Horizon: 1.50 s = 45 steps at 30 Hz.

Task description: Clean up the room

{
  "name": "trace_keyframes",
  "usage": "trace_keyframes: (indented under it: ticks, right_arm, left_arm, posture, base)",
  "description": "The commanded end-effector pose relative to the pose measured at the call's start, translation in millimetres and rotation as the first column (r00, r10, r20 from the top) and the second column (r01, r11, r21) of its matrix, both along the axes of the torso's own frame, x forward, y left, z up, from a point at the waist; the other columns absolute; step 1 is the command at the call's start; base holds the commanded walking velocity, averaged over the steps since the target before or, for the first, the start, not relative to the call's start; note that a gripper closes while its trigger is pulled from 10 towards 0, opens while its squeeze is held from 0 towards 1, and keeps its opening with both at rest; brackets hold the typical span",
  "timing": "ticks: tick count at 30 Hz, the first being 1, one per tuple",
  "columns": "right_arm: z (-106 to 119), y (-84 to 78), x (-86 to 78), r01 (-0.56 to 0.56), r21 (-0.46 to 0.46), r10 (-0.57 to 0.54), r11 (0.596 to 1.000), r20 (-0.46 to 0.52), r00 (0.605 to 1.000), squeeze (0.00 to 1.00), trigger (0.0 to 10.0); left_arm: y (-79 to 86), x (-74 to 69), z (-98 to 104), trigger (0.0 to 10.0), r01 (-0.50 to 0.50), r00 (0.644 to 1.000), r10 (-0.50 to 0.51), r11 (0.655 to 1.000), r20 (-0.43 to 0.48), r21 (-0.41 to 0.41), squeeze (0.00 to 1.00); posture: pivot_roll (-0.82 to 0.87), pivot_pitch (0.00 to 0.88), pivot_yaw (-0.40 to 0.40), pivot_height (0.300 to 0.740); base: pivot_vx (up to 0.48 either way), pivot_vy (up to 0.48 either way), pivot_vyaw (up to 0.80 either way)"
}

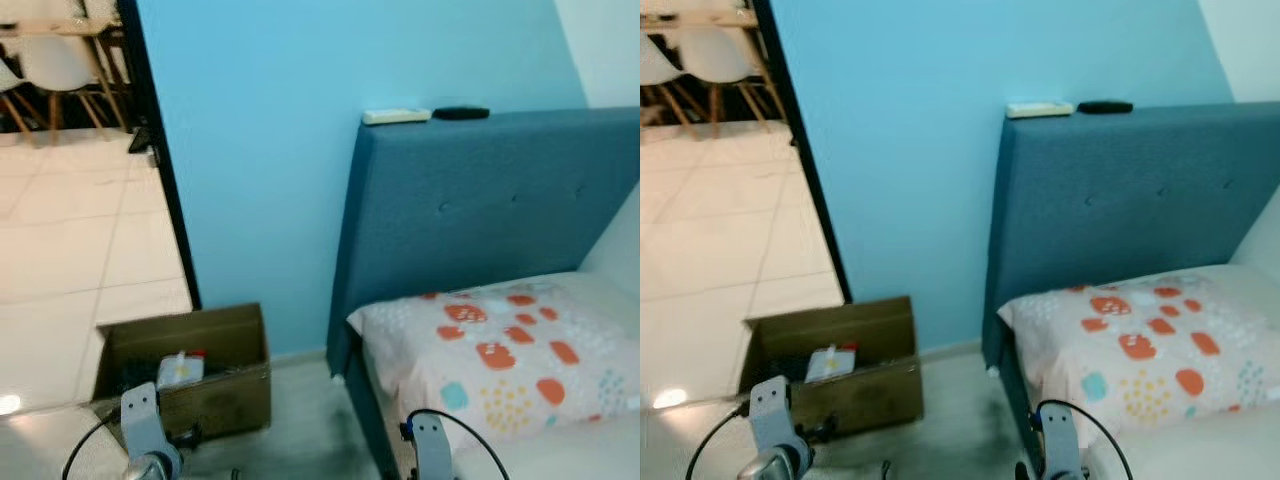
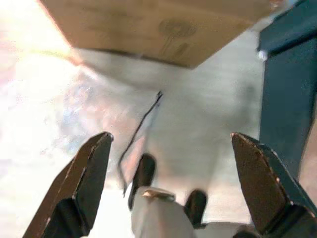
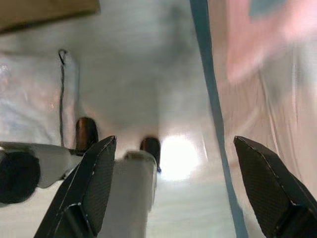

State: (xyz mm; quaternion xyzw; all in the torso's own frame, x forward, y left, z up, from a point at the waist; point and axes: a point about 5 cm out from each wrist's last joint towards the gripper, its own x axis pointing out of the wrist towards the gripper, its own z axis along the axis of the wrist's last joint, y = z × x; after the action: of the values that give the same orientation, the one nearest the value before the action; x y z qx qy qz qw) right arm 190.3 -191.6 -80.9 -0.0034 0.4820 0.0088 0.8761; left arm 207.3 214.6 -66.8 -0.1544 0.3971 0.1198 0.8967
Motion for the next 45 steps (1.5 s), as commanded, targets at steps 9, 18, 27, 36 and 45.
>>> trace_keyframes:
  ticks: [9, 18, 27, 36, 45]
  right_arm:
    - [-5, -5.3, -10.7, -0.043, -0.050, 0.041, 0.998, -0.047, 0.998, 0.00, 10.0]
    - [-7, -7.2, -17.1, -0.068, -0.076, 0.061, 0.995, -0.079, 0.995, 0.00, 10.0]
    - [-10, -8.0, -23.2, -0.077, -0.103, 0.064, 0.992, -0.121, 0.991, 0.00, 10.0]
    - [-10, -9.5, -23.7, -0.071, -0.110, 0.057, 0.991, -0.127, 0.990, 0.00, 10.0]
    - [-12, -15.1, -29.4, -0.070, -0.117, 0.054, 0.991, -0.140, 0.989, 0.00, 10.0]
  left_arm:
    - [-3.0, -36.0, -19, 10.0, 0.034, 0.991, -0.034, 0.999, -0.126, 0.002, 0.00]
    - [-6.4, -39.1, -21, 10.0, 0.044, 0.990, -0.044, 0.999, -0.136, -0.004, 0.00]
    - [-8.5, -41.1, -22, 10.0, 0.047, 0.989, -0.048, 0.999, -0.140, -0.011, 0.00]
    - [-9.6, -43.8, -24, 10.0, 0.049, 0.988, -0.051, 0.999, -0.148, -0.016, 0.00]
    - [-9.9, -44.8, -24, 10.0, 0.053, 0.987, -0.055, 0.998, -0.152, -0.017, 0.00]
  posture:
    - [0.00, 0.000, -0.042, 0.740]
    - [0.00, 0.000, -0.045, 0.740]
    - [0.00, 0.000, -0.047, 0.740]
    - [0.00, 0.000, -0.047, 0.740]
    - [0.00, 0.000, -0.044, 0.740]
  base:
    - [-0.366, 0.000, 0.00]
    - [-0.365, 0.000, -0.07]
    - [-0.364, 0.000, -0.74]
    - [-0.364, 0.000, -0.77]
    - [-0.365, 0.000, -0.77]
